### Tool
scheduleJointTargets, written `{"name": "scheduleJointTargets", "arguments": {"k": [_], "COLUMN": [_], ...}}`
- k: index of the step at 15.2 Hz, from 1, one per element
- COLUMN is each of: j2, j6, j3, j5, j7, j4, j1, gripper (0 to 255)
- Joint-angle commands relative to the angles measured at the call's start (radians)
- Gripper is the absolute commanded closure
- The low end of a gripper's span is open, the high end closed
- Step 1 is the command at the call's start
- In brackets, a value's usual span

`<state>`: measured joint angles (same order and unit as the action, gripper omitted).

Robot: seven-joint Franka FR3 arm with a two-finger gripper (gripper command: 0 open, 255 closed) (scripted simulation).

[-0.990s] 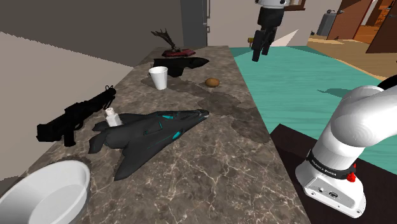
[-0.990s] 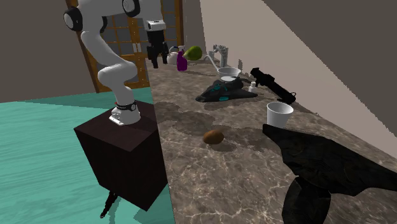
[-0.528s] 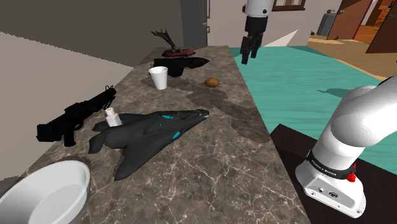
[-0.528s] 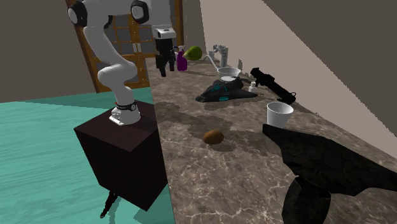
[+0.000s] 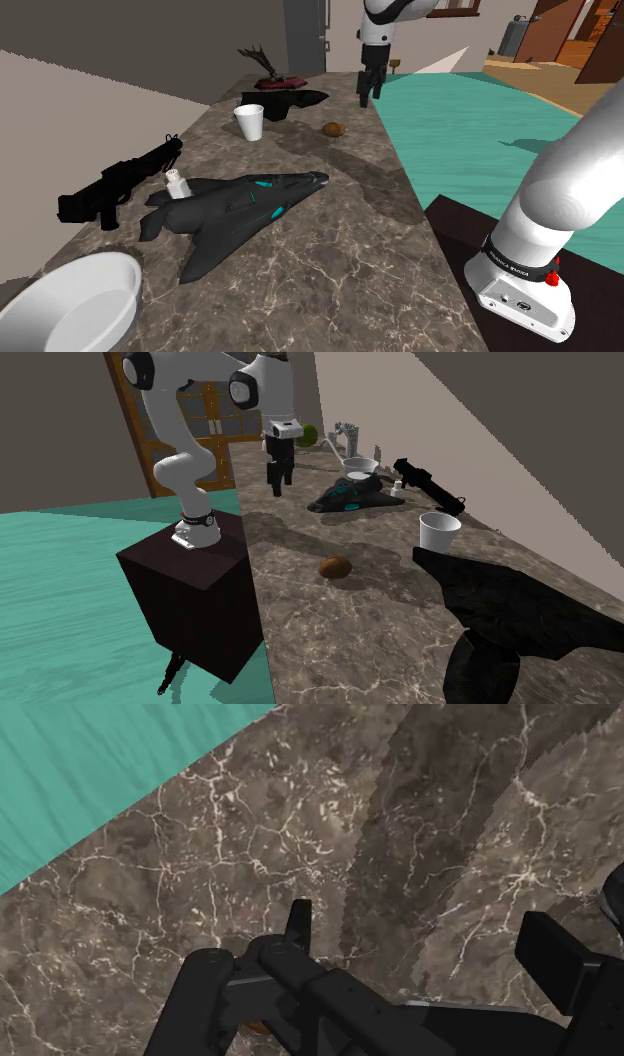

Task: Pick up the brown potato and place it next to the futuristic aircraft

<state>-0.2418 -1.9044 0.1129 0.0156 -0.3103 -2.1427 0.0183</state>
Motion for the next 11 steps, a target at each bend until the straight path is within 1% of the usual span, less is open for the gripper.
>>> {"name": "scheduleJointTargets", "arguments": {"k": [1,6,11], "j2": [0.091,0.301,0.517], "j6": [-0.019,-0.035,-0.017], "j3": [0.012,0.029,0.032], "j5": [-0.008,-0.034,-0.063], "j7": [-0.028,-0.09,-0.145], "j4": [0.06,0.225,0.43], "j1": [0.001,0.01,0.029], "gripper": [0,0,0]}}
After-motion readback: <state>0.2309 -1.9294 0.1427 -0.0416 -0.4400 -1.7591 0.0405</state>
